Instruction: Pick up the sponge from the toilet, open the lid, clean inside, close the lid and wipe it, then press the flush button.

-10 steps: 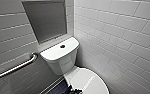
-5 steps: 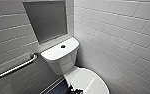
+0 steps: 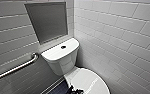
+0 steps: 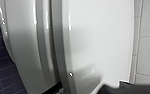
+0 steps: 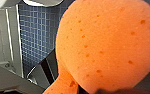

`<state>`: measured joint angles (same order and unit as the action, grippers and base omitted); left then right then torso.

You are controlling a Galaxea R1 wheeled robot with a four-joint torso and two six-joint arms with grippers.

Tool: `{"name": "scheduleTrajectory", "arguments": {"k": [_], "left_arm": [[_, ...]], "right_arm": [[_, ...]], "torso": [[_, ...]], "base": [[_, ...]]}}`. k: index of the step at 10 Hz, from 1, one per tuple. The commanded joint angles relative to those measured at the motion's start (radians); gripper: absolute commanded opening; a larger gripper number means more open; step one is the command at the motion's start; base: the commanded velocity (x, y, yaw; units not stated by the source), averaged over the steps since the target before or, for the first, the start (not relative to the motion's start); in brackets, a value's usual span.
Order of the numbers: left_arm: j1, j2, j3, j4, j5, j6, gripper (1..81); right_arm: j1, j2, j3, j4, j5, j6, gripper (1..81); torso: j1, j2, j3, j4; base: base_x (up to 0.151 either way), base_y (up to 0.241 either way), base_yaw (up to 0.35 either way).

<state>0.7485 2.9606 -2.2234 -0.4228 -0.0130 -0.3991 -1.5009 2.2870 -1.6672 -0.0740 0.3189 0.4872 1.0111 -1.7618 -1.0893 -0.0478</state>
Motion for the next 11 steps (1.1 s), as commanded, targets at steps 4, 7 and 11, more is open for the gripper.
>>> {"name": "scheduleTrajectory", "arguments": {"k": [4, 7, 11], "left_arm": [[-0.108, 0.042, 0.062, 0.006, 0.013, -0.012, 81.1], [-0.136, 0.019, 0.134, 0.006, 0.013, -0.021, 81.1], [-0.159, -0.032, 0.25, 0.006, 0.008, -0.046, 81.1]], "right_arm": [[0.017, -0.039, 0.017, -0.02, -0.035, 0.002, 1.0], [0.017, -0.038, 0.015, -0.02, -0.034, 0.002, 1.0], [0.015, -0.027, 0.002, -0.018, -0.035, 0.002, 1.0]], "torso": [[0.0, 0.0, 0.0, 0.0], [0.0, 0.0, -0.001, 0.0], [0.002, 0.0, -0.002, 0.0]], "base": [[0.0, 0.0, 0.0], [0.0, 0.0, 0.0], [0.0, 0.0, 0.0]]}}
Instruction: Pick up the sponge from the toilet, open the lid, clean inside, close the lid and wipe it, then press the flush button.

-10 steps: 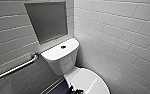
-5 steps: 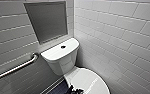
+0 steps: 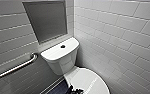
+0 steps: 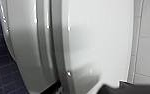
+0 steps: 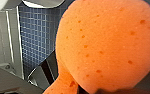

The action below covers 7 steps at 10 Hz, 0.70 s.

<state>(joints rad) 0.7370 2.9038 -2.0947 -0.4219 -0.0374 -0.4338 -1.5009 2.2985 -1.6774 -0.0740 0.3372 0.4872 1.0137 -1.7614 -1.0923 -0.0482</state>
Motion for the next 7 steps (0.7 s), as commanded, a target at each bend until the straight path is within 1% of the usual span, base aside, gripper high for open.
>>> {"name": "scheduleTrajectory", "arguments": {"k": [1, 3, 7], "left_arm": [[-0.153, 0.008, 0.162, 0.005, 0.027, -0.026, 81.1], [-0.162, -0.032, 0.251, 0.005, 0.002, -0.035, 81.1], [-0.17, -0.098, 0.355, 0.005, -0.044, -0.075, 81.1]], "right_arm": [[0.017, -0.038, 0.012, -0.018, -0.052, 0.002, 1.0], [0.017, -0.034, 0.012, -0.02, -0.052, 0.002, 1.0], [0.017, -0.034, 0.01, -0.019, -0.043, 0.002, 1.0]], "torso": [[0.0, 0.0, 0.0, 0.0], [0.001, 0.0, -0.001, 0.0], [0.002, 0.0, -0.001, 0.0]], "base": [[0.0, 0.0, 0.0], [0.0, 0.0, 0.0], [0.0, 0.0, 0.0]]}}
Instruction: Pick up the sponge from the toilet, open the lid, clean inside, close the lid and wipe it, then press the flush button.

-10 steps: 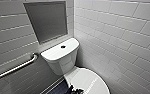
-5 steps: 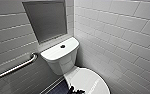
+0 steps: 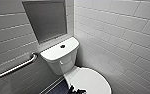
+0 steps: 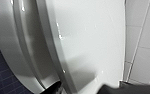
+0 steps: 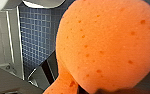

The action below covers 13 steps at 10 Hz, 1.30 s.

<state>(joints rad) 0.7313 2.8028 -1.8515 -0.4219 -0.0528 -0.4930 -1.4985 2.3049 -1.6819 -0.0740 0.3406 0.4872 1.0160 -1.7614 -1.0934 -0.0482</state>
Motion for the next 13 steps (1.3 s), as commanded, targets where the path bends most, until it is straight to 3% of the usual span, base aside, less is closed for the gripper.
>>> {"name": "scheduleTrajectory", "arguments": {"k": [1, 9, 10, 13], "left_arm": [[-0.167, -0.018, 0.144, 0.005, -0.048, -0.032, 81.1], [-0.192, -0.104, 0.199, 0.008, -0.11, -0.183, 81.1], [-0.193, -0.116, 0.218, 0.008, -0.122, -0.194, 81.1], [-0.2, -0.141, 0.239, 0.011, -0.137, -0.234, 81.1]], "right_arm": [[0.014, -0.04, 0.015, -0.018, -0.045, 0.002, 1.0], [0.007, -0.042, 0.01, -0.019, -0.017, 0.002, 1.0], [0.007, -0.043, 0.012, -0.018, -0.017, 0.002, 1.0], [0.007, -0.046, 0.018, -0.02, -0.017, 0.002, 1.0]], "torso": [[0.0, 0.0, 0.0, 0.0], [0.0, 0.0, 0.0, 0.0], [0.0, 0.0, 0.033, 0.0], [0.0, 0.0, 0.067, 0.0]], "base": [[0.0, 0.0, 0.0], [0.0, 0.0, 0.0], [0.0, 0.0, 0.0], [0.0, 0.0, 0.0]]}}
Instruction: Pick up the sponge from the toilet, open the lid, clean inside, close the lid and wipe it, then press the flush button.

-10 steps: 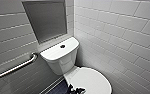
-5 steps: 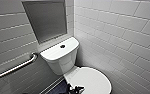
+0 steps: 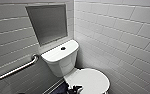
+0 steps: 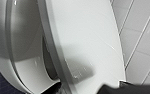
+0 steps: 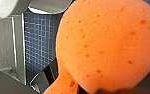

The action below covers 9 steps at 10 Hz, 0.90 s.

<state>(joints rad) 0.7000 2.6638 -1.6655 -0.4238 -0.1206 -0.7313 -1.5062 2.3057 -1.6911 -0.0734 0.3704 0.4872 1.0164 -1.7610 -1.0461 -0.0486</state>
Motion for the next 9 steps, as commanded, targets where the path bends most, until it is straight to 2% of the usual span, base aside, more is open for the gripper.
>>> {"name": "scheduleTrajectory", "arguments": {"k": [1, 5, 9], "left_arm": [[-0.168, -0.007, 0.055, 0.013, -0.07, -0.01, 81.1], [-0.17, -0.037, 0.058, 0.013, -0.07, -0.12, 81.1], [-0.199, -0.149, 0.166, 0.017, -0.168, -0.203, 81.1]], "right_arm": [[0.013, -0.049, 0.027, -0.02, -0.047, 0.002, 1.0], [0.013, -0.049, 0.028, -0.019, -0.047, 0.002, 1.0], [0.007, -0.052, 0.028, -0.02, -0.047, 0.002, 1.0]], "torso": [[0.0, 0.0, -0.003, 0.0], [0.0, 0.0, 0.011, 0.0], [0.0, 0.0, 0.011, 0.0]], "base": [[0.0, 0.0, 0.0], [0.0, 0.0, 0.0], [0.0, 0.0, 0.0]]}}
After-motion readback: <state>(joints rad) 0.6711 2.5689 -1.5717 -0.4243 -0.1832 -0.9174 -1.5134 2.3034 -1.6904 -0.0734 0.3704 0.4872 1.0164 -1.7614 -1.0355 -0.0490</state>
